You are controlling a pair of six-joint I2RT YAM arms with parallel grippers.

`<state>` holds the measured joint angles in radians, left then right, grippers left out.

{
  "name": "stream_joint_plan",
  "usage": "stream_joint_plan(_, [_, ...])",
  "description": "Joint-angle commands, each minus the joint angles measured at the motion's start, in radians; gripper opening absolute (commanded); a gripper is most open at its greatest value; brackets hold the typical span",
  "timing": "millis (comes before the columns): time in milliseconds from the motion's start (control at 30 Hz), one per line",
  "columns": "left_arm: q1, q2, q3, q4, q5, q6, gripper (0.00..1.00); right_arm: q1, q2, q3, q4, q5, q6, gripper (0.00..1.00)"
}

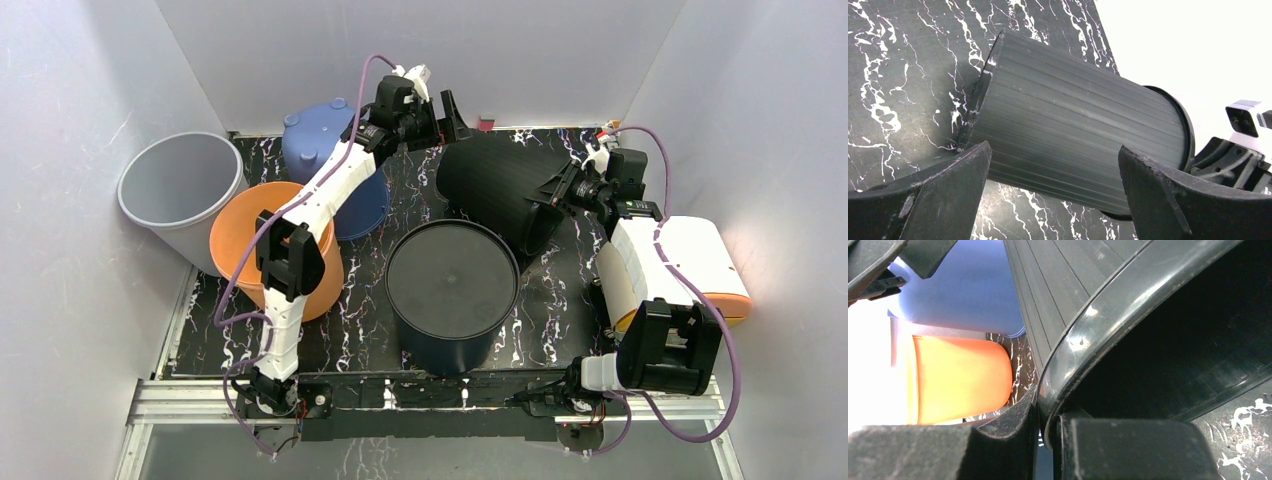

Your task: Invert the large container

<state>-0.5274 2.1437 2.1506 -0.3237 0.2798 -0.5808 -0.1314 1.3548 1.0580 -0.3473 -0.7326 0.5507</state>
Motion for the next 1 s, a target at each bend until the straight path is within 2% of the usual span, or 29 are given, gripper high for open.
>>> stream_joint_plan(0, [-0.002,0.068,0.068,0.009,0.012,0.007,0.98,0.000,0.003,0.031,-0.007,-0.006,-0.023,0.00])
stream_joint_plan(67, [0.000,0.095,0.094,0.005,0.019,0.019,0.98,0.001,0.001,0.028,-0.012,-0.004,-0.027,0.00])
stream_joint_plan(367, [0.024,0.111,0.035,0.052,0.034,0.039,0.98,0.000,0.004,0.032,-0.031,0.007,-0.047,0.00])
stream_joint_plan(633, [0.037,0.168,0.023,0.068,0.211,0.028,0.98,0.001,0.007,0.025,-0.040,0.016,-0.056,0.00])
stream_joint_plan(767, [0.037,0.142,-0.022,0.088,0.248,0.014,0.97,0.000,0.013,0.032,-0.064,0.028,-0.062,0.00])
stream_joint_plan(833, [0.037,0.121,-0.052,0.095,0.269,0.010,0.97,0.000,0.016,0.044,-0.101,0.063,-0.072,0.09])
stream_joint_plan(967, [0.034,0.073,-0.122,0.111,0.305,-0.010,0.95,0.000,0.021,0.081,-0.202,0.162,-0.113,0.35])
